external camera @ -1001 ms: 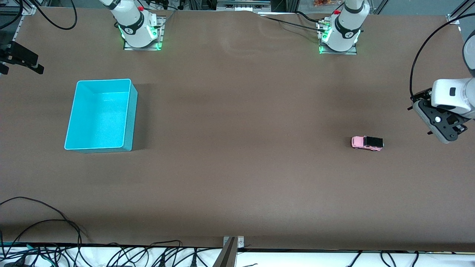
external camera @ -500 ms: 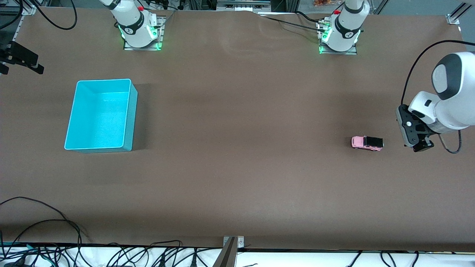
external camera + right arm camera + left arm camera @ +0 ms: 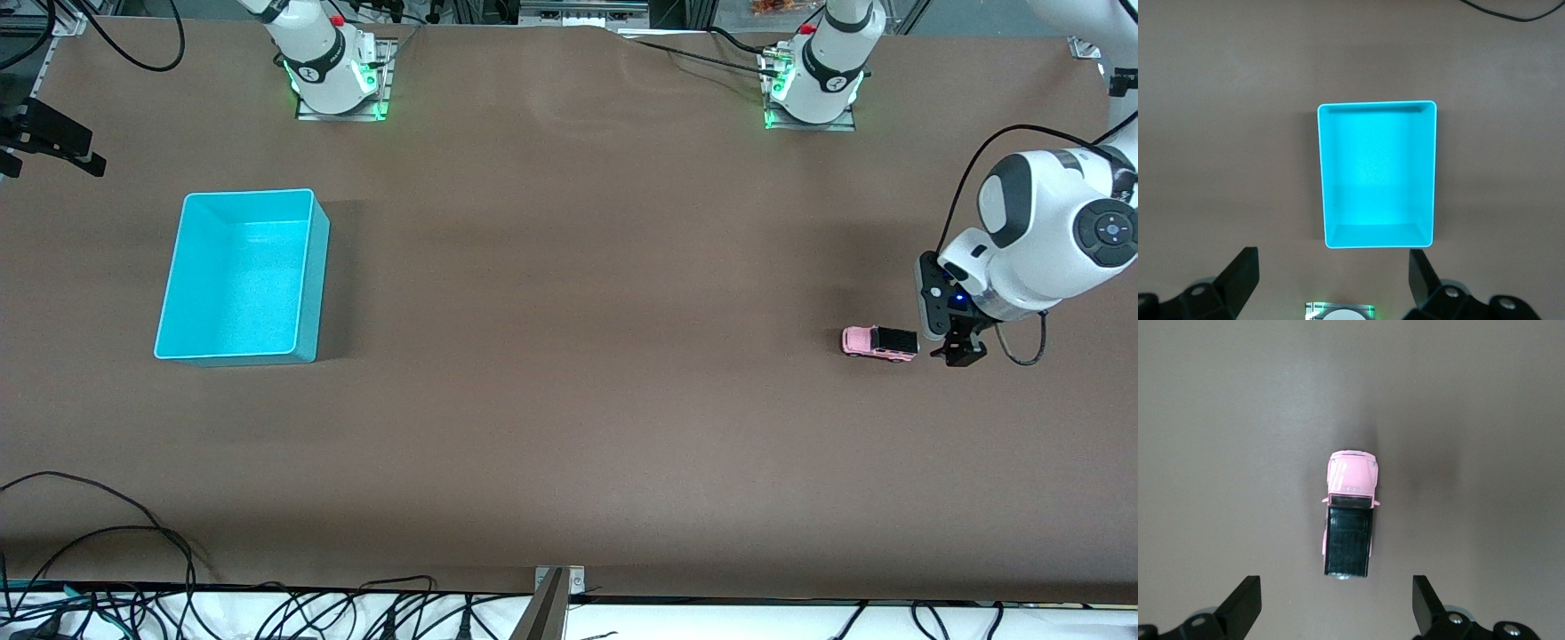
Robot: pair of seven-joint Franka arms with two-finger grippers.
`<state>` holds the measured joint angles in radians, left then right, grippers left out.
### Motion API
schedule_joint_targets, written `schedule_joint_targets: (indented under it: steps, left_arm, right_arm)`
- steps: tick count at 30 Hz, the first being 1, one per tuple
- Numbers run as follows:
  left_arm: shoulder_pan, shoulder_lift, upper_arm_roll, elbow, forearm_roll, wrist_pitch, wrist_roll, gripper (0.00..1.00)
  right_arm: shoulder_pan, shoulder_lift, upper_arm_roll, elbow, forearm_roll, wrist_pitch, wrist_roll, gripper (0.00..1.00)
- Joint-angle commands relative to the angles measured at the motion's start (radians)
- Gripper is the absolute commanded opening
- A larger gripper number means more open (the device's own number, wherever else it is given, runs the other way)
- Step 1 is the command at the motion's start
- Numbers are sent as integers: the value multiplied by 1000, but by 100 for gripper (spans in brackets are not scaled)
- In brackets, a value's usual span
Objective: Wind and store pink jeep toy
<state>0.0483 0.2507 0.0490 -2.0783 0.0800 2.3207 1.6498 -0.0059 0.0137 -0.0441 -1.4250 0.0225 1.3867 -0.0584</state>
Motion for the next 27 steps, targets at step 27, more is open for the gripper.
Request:
schedule_joint_targets:
  steps: [27]
  left_arm:
    - [47,188,-17,-32,12,195,39,98]
  right_arm:
    - [4,2,0,14,-16,-15,-3,100]
